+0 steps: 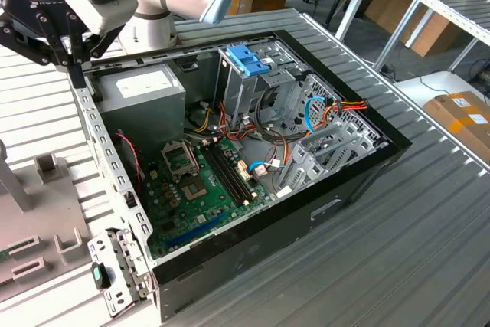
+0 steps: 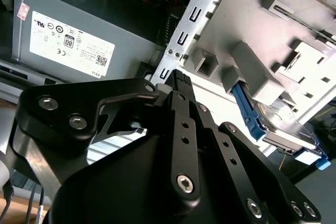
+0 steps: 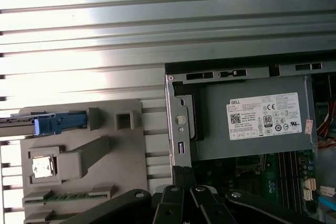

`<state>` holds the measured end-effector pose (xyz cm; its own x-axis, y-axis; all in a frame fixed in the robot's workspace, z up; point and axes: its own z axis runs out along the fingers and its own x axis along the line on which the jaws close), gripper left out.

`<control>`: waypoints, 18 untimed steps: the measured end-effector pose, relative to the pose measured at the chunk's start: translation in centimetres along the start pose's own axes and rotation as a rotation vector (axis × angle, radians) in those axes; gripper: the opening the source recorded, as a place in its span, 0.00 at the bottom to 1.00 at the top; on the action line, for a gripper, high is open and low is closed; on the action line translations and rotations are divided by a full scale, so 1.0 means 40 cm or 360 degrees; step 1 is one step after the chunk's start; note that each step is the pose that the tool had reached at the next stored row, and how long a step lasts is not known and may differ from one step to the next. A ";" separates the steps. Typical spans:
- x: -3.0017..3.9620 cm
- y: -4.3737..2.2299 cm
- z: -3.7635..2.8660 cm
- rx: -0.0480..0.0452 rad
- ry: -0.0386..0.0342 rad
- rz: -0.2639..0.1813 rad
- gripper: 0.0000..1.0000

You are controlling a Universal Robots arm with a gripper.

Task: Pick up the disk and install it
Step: 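Reach for the disk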

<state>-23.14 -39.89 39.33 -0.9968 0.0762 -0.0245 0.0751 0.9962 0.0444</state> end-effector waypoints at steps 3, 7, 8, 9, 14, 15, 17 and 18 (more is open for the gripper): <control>0.007 0.000 0.000 0.0000 0.0000 0.0000 0.10; 0.018 -0.001 -0.001 0.0000 0.0000 0.0000 0.10; 0.022 -0.002 -0.001 0.0000 0.0000 0.0000 0.10; 0.024 -0.002 -0.001 0.0000 0.0000 0.0000 0.10; 0.035 -0.003 -0.001 0.0000 0.0000 0.0000 0.10; 0.039 -0.003 -0.001 0.0000 0.0000 0.0000 0.10; 0.045 -0.003 -0.001 0.0000 0.0000 0.0000 0.10; 0.048 -0.004 -0.001 0.0000 0.0000 0.0000 0.10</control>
<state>-25.08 -39.89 39.32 -0.9968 0.0762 -0.0245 0.0751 0.9962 0.0444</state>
